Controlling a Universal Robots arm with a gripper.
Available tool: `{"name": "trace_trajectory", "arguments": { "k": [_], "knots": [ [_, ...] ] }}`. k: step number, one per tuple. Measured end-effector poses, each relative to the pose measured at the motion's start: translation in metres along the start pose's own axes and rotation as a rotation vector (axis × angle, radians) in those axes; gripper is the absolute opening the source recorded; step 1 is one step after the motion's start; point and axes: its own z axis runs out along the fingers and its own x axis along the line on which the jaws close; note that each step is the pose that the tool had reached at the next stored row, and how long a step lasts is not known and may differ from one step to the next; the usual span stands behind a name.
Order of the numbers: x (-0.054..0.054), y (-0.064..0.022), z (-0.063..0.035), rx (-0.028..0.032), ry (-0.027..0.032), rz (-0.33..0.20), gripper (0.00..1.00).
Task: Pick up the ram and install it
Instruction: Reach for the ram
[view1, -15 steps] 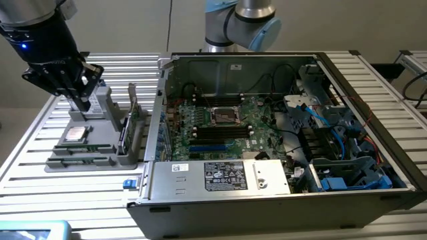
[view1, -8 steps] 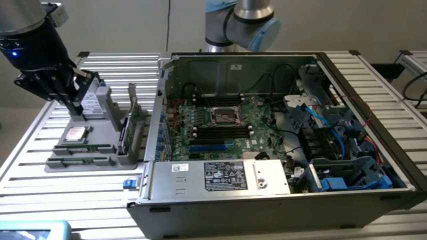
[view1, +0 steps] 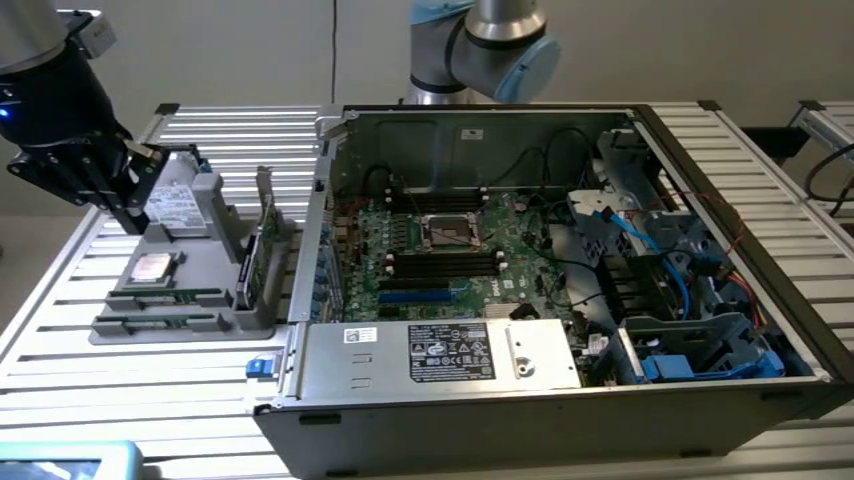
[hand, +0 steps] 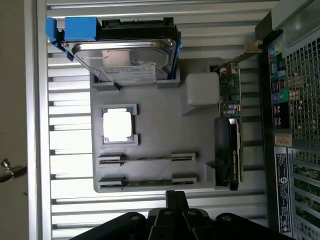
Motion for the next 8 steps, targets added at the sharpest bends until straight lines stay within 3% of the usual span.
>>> {"name": "trace_trajectory", "arguments": {
  "k": [8],
  "knots": [
    [0.0026, 0.0038, 0.0035, -0.0008, 0.0004, -0.003, 0.11]
  ]
}}
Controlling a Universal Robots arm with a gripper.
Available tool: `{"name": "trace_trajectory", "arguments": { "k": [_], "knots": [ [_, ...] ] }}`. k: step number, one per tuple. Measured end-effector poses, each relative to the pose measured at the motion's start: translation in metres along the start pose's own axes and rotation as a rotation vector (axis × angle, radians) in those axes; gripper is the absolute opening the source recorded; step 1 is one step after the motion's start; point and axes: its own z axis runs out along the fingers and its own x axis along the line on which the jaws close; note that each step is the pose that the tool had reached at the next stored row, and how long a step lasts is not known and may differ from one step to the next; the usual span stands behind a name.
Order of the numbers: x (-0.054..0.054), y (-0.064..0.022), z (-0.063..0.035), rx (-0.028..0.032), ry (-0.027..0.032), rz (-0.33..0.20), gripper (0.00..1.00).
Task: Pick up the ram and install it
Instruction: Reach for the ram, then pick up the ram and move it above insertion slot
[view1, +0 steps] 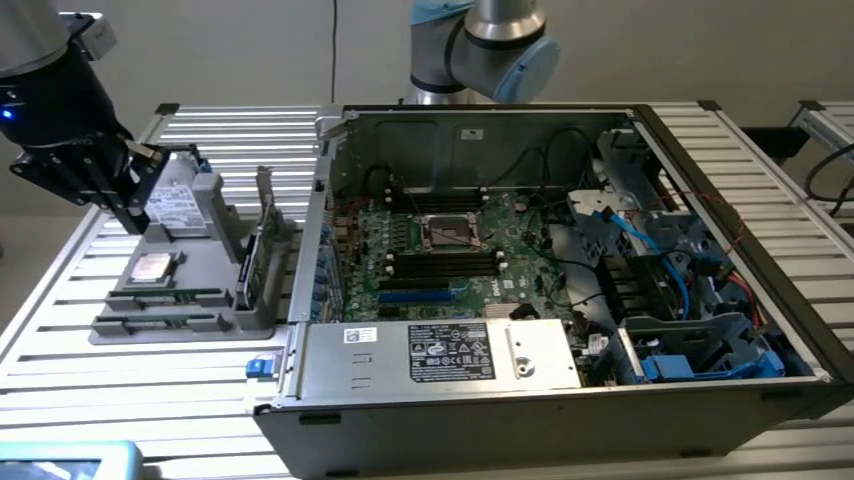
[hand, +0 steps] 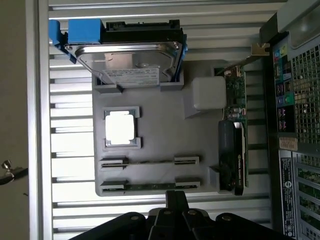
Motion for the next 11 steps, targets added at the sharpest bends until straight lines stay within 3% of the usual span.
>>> {"name": "trace_trajectory", "arguments": {
  "k": [11],
  "knots": [
    [0.0003, 0.0002, -0.0001, 0.0001, -0.0002, 0.000, 0.11]
  ]
}}
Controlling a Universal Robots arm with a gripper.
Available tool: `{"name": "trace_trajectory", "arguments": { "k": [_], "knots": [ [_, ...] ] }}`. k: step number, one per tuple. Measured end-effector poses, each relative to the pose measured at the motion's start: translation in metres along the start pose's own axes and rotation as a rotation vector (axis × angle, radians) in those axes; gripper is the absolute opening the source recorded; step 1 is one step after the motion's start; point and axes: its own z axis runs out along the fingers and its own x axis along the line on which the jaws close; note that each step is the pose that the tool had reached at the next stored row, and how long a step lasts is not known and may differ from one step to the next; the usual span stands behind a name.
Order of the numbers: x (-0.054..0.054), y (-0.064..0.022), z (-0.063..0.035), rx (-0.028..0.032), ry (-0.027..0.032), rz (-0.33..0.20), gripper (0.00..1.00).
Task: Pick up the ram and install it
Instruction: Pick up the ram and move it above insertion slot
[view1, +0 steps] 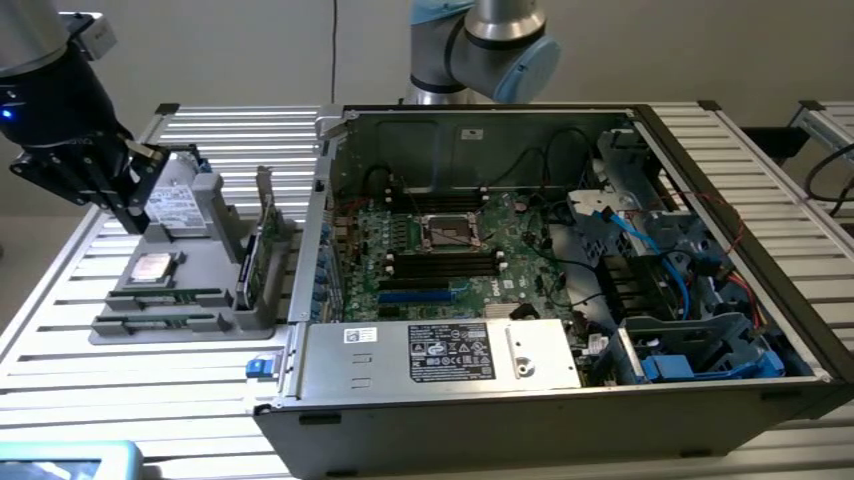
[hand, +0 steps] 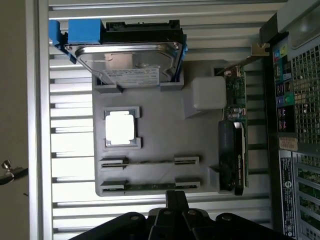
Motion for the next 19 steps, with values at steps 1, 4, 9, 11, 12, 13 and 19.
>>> {"name": "trace_trajectory", "arguments": {
  "k": [1, 4, 9, 11, 12, 13, 19],
  "knots": [
    [0.0001, 0.0001, 0.0000, 0.0001, -0.0011, -0.003, 0.11],
    [0.0001, 0.0000, -0.0001, -0.0008, 0.0009, -0.055, 0.11],
    [0.0001, 0.0000, 0.0001, -0.0025, 0.0044, -0.146, 0.11],
    [0.0001, 0.0000, 0.0001, -0.0031, 0.0058, -0.183, 0.11],
    [0.0001, 0.0000, 0.0002, -0.0035, 0.0065, -0.201, 0.11],
    [0.0001, 0.0000, 0.0003, -0.0038, 0.0072, -0.219, 0.11],
    [0.0001, 0.0000, 0.0012, -0.0057, 0.0114, -0.328, 0.11]
  ]
}}
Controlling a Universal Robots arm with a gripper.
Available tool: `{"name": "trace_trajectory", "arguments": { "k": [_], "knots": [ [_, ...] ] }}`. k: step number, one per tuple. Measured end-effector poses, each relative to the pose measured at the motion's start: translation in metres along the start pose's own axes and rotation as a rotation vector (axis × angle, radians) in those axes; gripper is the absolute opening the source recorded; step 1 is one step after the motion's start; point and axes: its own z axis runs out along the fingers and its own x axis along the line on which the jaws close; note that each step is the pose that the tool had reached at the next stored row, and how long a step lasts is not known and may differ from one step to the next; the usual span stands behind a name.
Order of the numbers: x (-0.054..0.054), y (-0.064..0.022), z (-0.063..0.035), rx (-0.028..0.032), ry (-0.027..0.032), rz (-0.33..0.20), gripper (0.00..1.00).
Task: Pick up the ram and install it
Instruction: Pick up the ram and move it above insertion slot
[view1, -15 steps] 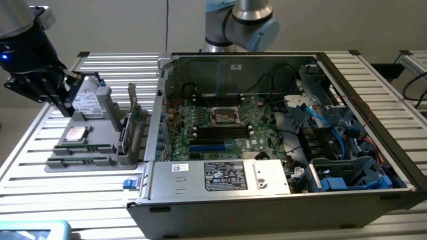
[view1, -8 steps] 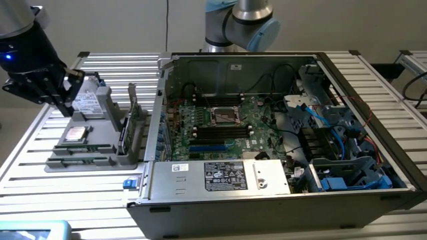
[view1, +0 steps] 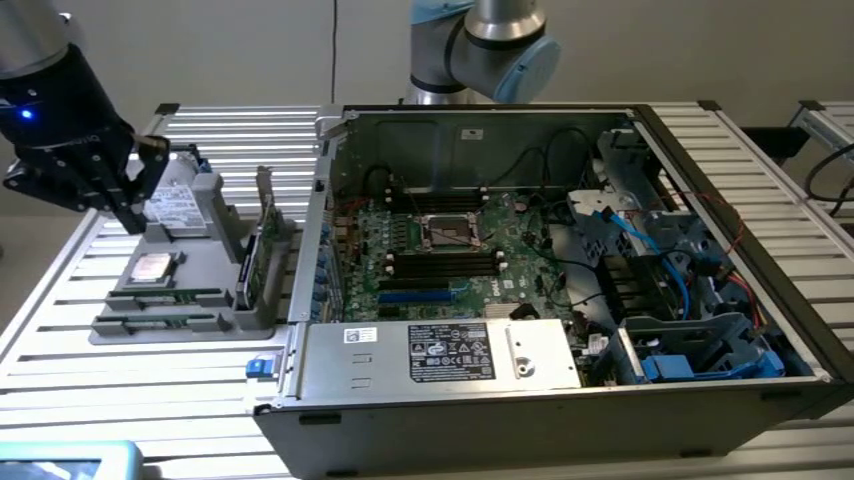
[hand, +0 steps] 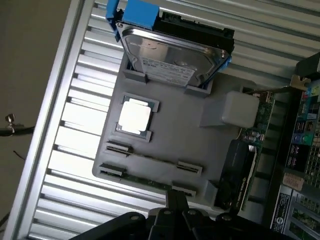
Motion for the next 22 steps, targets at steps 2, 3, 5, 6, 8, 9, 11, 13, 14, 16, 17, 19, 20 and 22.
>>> {"name": "trace_trajectory", "arguments": {
  "k": [2, 3, 5, 6, 8, 9, 11, 13, 14, 16, 17, 19, 20, 22],
  "knots": [
    [0.0000, 0.0000, 0.0003, -0.0007, 0.0013, -0.036, 0.11],
    [0.0000, 0.0000, 0.0004, -0.0010, 0.0021, -0.054, 0.11],
    [0.0000, 0.0000, 0.0007, -0.0017, 0.0036, -0.090, 0.11],
    [0.0000, 0.0000, 0.0008, -0.0020, 0.0042, -0.108, 0.11],
    [0.0000, 0.0000, 0.0011, -0.0028, 0.0055, -0.145, 0.11],
    [0.0000, 0.0000, 0.0012, -0.0031, 0.0062, -0.163, 0.11],
    [0.0000, -0.0001, 0.0014, -0.0038, 0.0077, -0.199, 0.11],
    [0.0000, -0.0001, 0.0017, -0.0047, 0.0090, -0.236, 0.11],
    [0.0001, -0.0001, 0.0019, -0.0052, 0.0096, -0.254, 0.11],
    [0.0001, -0.0001, 0.0021, -0.0063, 0.0110, -0.291, 0.11],
    [0.0001, -0.0001, 0.0022, -0.0069, 0.0115, -0.309, 0.11],
    [0.0000, -0.0001, 0.0023, -0.0081, 0.0126, -0.345, 0.11],
    [0.0000, -0.0001, 0.0024, -0.0088, 0.0132, -0.363, 0.11],
    [0.0000, -0.0001, 0.0025, -0.0100, 0.0144, -0.399, 0.11]
  ]
}}
